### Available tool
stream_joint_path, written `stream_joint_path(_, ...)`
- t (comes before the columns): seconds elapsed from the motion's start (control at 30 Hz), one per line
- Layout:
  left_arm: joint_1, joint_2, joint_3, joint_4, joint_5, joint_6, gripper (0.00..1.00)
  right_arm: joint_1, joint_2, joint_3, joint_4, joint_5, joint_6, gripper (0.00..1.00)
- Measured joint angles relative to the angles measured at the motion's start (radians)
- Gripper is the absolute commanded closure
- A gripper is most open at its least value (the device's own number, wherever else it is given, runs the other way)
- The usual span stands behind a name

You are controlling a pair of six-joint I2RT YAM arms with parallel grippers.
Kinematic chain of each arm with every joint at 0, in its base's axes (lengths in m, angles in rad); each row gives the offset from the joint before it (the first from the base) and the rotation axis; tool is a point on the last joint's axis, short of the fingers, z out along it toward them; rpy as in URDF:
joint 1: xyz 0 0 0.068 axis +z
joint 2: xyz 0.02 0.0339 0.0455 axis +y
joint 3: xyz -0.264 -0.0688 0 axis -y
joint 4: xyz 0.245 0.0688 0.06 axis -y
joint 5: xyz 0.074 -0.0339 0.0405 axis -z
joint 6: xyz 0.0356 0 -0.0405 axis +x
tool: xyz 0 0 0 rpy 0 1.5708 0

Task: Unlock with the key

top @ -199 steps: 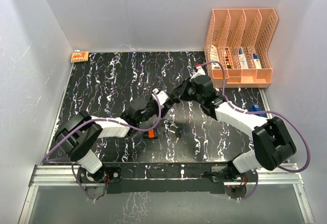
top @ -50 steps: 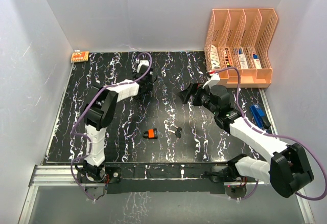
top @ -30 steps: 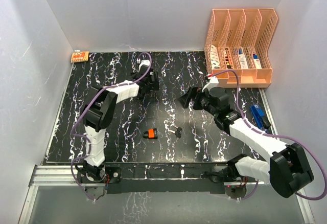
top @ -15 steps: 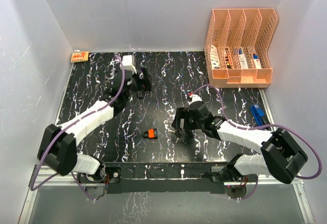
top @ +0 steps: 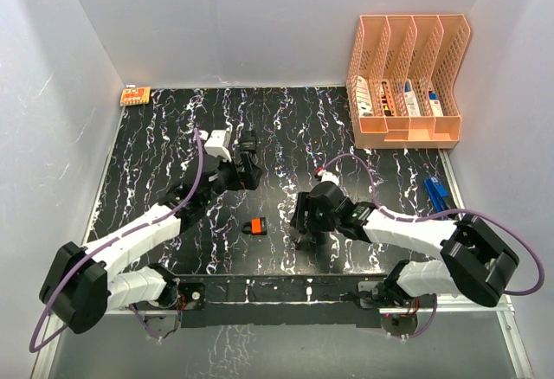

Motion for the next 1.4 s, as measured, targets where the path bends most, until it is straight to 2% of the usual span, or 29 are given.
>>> stream_joint_path(0.53,-0.002,-0.047,-0.034,0.008,0.027,-0.016,0.05,0.005,0.067,0.002,0.018,0.053,0.051,0.57)
stream_joint_path(0.83,-0.005,-0.046,-0.034,0.010,0.035,-0.017,0.05,0.005,0.094,0.004,0.039,0.075,0.051,0.80)
stream_joint_path(0.93,-0.005,-0.046,-0.034,0.009,0.042,-0.017,0.06,0.005,0.100,0.004,0.040,0.080,0.051,0.94)
stream_joint_path(1.0,-0.005,-0.046,-0.034,0.010,0.047,-0.017,0.06,0.005,0.106,0.004,0.042,0.086,0.052,0.99)
stream_joint_path(1.27,-0.005,-0.046,-0.035,0.043,0.092,-0.002,0.08,0.005,0.101,0.003,0.063,0.091,0.044,1.00)
stream_joint_path(1.4,-0.006,-0.045,-0.054,0.099,0.132,0.005,0.09,0.005,0.000,0.002,0.071,0.118,-0.003,1.00)
